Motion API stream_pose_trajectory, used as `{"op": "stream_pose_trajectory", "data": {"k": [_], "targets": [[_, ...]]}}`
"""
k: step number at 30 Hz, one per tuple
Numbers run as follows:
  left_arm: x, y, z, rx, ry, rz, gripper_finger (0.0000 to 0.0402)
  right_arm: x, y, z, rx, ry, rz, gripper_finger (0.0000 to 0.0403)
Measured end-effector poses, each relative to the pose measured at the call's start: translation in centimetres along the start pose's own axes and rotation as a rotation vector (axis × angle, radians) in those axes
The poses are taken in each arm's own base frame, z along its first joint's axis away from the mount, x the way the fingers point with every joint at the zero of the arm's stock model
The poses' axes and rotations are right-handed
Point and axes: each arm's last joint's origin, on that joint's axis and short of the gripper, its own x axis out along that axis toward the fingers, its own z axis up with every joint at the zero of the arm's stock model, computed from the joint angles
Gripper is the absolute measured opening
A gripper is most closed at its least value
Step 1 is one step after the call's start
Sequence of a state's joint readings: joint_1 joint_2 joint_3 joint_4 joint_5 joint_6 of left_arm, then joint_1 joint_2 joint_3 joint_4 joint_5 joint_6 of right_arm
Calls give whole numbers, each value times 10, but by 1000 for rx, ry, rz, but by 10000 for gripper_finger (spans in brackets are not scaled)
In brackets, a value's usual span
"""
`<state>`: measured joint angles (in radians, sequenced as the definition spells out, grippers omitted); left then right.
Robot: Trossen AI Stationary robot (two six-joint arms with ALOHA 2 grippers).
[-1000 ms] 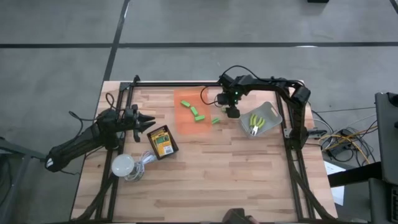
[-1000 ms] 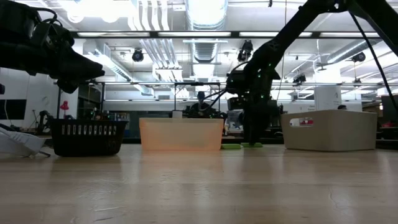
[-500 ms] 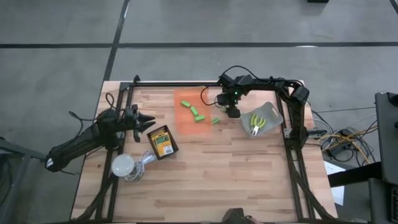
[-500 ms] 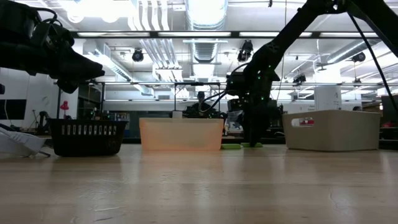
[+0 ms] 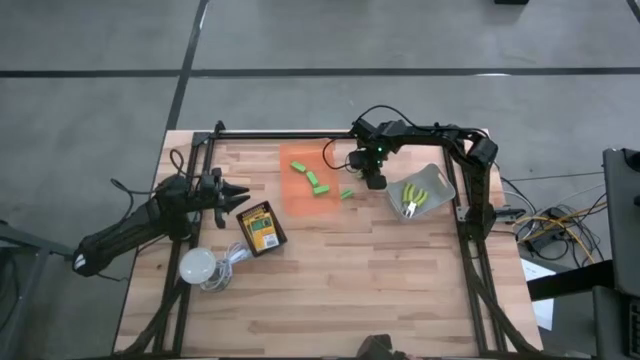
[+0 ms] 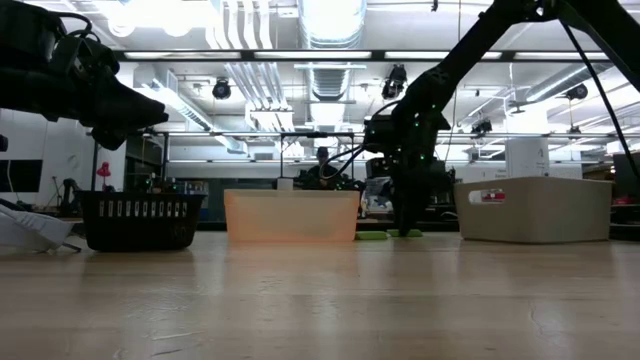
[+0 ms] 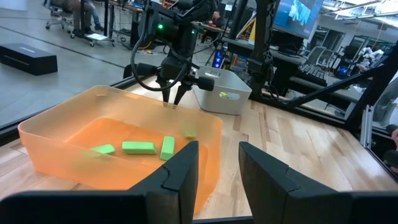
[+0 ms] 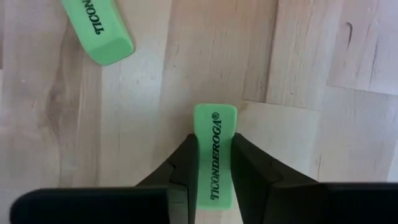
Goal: Pick & Place School Supplies
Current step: Put the green eraser into the orange bin
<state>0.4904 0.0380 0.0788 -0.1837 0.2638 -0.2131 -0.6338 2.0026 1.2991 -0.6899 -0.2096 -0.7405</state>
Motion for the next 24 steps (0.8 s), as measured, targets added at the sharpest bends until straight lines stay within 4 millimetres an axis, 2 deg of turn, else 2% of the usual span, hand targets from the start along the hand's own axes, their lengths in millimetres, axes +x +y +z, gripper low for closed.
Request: {"op": "stream_pose_trajectory", "data": {"k": [6,10,19,24], "targets": [[0,0,0,0,0,0,119,-2,1,0,3,-3,-4,75],[0,0,0,0,0,0,119,-14,3,1,-3,-8,-31,74],[0,0,0,0,0,0,119,-82,0,26,-51,-167,-192,76],[0,0,0,0,0,0,119,-115,0,46,-49,-356,-141,77]]}}
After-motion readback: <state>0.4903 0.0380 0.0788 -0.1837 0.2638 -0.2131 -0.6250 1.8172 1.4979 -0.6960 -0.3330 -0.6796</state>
